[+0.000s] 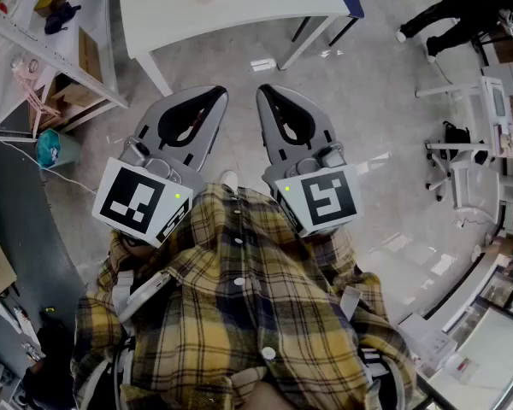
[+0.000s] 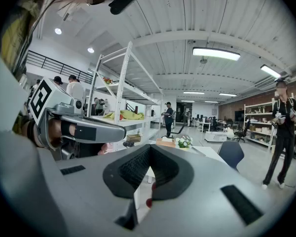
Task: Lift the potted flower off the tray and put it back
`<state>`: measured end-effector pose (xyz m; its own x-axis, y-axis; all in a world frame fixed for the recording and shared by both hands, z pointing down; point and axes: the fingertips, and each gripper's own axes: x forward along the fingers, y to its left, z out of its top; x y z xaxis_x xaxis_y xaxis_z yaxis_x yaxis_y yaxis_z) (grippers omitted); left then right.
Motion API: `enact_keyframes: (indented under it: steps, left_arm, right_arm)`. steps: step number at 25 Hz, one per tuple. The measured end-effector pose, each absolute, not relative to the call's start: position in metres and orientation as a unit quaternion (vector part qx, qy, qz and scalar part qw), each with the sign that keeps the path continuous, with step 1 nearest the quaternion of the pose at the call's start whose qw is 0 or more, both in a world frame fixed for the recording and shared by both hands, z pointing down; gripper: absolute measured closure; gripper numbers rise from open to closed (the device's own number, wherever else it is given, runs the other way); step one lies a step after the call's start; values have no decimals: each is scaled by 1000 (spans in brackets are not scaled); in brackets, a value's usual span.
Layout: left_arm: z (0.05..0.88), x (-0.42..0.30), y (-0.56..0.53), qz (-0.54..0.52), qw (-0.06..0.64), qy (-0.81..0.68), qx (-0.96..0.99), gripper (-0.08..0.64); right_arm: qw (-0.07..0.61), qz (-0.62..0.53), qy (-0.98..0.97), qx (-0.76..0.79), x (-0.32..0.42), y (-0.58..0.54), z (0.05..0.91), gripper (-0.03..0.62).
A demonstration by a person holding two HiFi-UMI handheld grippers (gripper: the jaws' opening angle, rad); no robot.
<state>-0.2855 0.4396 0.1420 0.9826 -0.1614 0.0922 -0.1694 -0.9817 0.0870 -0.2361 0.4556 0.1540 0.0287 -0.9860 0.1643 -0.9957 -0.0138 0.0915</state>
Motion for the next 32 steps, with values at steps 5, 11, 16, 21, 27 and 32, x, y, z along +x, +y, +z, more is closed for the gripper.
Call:
enact_keyframes:
  steps: [5,11,16,21,27,32]
  left_arm:
    - [144,-285,445,40,45,-89,994,552]
    - [147,-284,449,35,44,-101,993,552]
    - [146,-281,463,33,43,-112,992,552]
    - [151,-279,475,40,42,-115,992,552]
    - [158,-275,474,46,55,-127,989,552]
    - [168,-276,457,56,69,-137,987,552]
  right_arm:
    - [81,8,-711,699,-239,461,155,594]
    - [79,7,-711,699,-233,471,158,594]
    - [79,9,-715,694,-226,487,160,594]
    - [80,12,-717,693,-223,499,165,594]
    - [84,34,-724,684,-218,500,177,594]
    - [82,53,-730,677,-218,484,186,594]
